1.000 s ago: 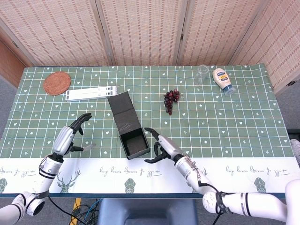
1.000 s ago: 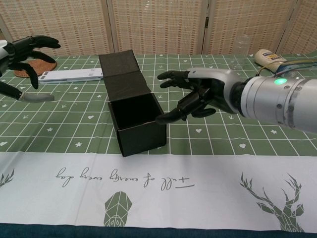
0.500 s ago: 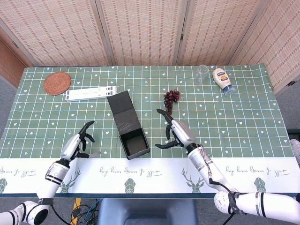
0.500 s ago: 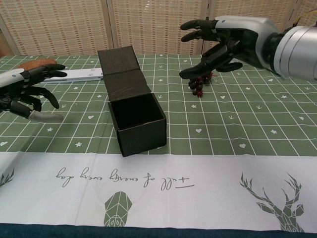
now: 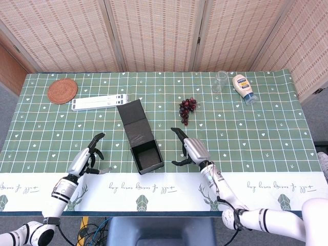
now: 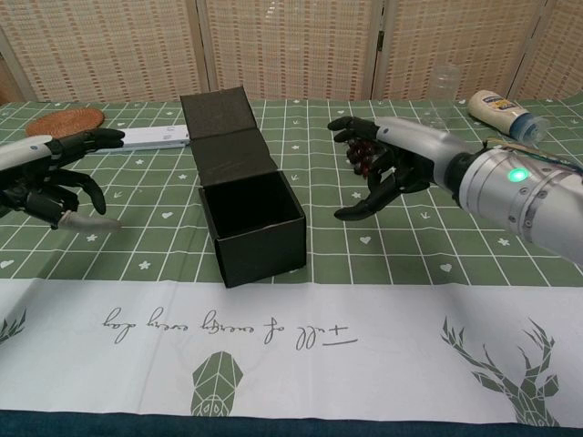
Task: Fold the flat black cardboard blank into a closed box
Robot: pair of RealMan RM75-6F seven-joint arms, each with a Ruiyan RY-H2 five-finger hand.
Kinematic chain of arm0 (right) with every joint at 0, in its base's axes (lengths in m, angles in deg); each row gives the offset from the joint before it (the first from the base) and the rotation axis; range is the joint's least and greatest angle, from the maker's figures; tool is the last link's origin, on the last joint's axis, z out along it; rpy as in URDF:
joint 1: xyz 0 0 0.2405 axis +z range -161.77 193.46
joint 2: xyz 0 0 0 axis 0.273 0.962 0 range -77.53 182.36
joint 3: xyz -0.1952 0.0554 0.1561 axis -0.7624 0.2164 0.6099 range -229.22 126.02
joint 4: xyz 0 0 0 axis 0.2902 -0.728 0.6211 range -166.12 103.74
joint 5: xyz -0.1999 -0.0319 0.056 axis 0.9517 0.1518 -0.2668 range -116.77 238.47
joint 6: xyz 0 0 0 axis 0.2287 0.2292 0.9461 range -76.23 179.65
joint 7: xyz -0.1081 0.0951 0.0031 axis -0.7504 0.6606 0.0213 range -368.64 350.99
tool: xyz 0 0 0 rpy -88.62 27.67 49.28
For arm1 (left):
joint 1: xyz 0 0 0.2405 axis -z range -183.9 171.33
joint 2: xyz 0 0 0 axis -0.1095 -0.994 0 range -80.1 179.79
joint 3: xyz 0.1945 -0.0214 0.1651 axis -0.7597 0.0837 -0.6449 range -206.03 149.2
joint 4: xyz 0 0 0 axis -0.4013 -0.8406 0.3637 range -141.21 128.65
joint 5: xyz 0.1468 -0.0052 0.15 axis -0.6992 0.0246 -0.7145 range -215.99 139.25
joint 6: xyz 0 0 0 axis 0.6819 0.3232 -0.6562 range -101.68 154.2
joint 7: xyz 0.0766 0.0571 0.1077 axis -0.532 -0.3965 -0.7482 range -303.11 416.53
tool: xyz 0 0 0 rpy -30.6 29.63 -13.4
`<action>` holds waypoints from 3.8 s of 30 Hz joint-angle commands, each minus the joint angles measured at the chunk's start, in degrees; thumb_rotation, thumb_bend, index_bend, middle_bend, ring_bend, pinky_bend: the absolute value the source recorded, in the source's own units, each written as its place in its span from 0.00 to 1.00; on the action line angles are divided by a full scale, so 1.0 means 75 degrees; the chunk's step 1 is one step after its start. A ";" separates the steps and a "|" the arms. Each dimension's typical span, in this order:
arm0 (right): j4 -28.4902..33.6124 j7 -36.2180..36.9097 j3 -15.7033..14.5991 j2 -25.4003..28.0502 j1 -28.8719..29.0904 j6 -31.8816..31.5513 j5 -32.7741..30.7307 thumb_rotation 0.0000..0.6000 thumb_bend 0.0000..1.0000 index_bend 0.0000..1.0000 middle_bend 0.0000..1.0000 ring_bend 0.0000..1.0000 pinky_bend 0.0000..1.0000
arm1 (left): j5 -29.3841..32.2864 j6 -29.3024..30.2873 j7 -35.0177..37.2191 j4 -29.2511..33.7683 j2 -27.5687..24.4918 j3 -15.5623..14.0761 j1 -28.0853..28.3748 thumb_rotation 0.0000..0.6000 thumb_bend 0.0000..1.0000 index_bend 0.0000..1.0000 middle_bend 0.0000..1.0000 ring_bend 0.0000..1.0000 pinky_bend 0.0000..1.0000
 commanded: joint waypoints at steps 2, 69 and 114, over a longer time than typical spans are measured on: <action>-0.0863 -0.0289 -0.0024 -0.0767 0.0305 0.0001 0.0236 1.00 0.18 0.00 0.04 0.68 1.00 | 0.0039 -0.0087 -0.0020 0.0077 -0.0054 0.0027 -0.0048 1.00 0.13 0.00 0.00 0.48 0.75; 0.1944 0.0157 0.0688 0.1191 -0.0435 -0.0784 0.0112 1.00 0.18 0.00 0.06 0.68 1.00 | -0.0451 -0.1898 0.2635 -0.1688 0.1552 0.0399 0.0938 1.00 0.12 0.00 0.00 0.52 0.77; -0.1006 0.1225 0.1740 -0.1626 0.0799 -0.0015 -0.1172 1.00 0.19 0.00 0.14 0.69 1.00 | -0.1757 -0.0833 0.2776 0.0326 0.0503 -0.0276 0.0947 1.00 0.12 0.37 0.39 0.60 0.81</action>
